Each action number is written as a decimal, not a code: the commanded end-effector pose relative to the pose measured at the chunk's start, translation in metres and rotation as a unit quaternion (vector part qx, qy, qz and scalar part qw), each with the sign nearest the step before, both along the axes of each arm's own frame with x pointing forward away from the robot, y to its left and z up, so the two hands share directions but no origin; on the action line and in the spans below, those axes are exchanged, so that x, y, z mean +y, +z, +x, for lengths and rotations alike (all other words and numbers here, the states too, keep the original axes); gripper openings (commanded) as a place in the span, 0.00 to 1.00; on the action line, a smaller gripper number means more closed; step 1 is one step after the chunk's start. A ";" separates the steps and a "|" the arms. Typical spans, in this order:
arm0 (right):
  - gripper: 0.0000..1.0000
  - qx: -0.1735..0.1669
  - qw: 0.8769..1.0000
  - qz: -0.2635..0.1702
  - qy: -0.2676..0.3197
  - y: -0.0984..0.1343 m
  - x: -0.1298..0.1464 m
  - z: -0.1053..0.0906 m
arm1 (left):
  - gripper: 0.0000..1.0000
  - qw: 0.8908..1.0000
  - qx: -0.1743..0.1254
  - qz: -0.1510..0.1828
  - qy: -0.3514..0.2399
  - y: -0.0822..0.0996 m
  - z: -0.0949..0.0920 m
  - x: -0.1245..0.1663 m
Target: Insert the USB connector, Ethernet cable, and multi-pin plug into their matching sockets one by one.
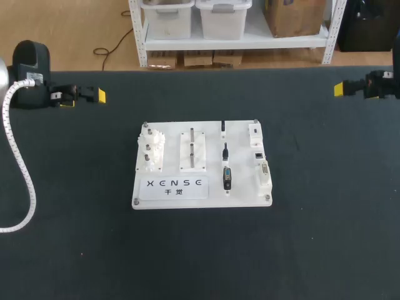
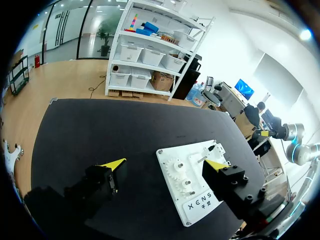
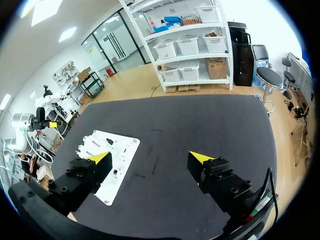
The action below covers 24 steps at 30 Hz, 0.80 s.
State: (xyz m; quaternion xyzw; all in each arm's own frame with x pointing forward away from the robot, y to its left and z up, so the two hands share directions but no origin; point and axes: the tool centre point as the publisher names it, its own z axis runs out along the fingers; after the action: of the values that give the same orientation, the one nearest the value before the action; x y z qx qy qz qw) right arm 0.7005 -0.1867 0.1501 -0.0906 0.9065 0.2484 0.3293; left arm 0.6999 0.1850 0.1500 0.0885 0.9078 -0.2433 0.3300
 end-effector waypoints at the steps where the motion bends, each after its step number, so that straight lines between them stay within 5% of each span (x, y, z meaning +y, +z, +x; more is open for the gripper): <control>1: 1.00 0.000 1.000 -0.001 0.000 0.000 0.000 0.000 | 1.00 1.000 0.000 0.000 0.000 0.000 0.000 0.000; 7: 1.00 0.000 1.000 -0.001 0.000 0.000 0.000 0.000 | 1.00 1.000 0.000 0.000 0.000 0.000 0.000 0.000; 15: 1.00 0.070 0.991 -0.086 -0.070 0.000 0.020 0.013 | 1.00 1.000 0.000 0.000 0.000 0.000 0.000 0.000; 24: 1.00 0.104 0.982 -0.139 -0.069 0.003 0.085 0.026 | 1.00 1.000 0.000 0.000 0.000 0.000 0.000 0.000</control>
State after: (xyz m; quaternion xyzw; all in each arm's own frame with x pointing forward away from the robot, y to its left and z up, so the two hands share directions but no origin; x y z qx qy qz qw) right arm 0.7170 -0.1268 0.1526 -0.0701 0.9477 0.1997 0.2391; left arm 0.6999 0.1850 0.1500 0.0885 0.9078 -0.2433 0.3300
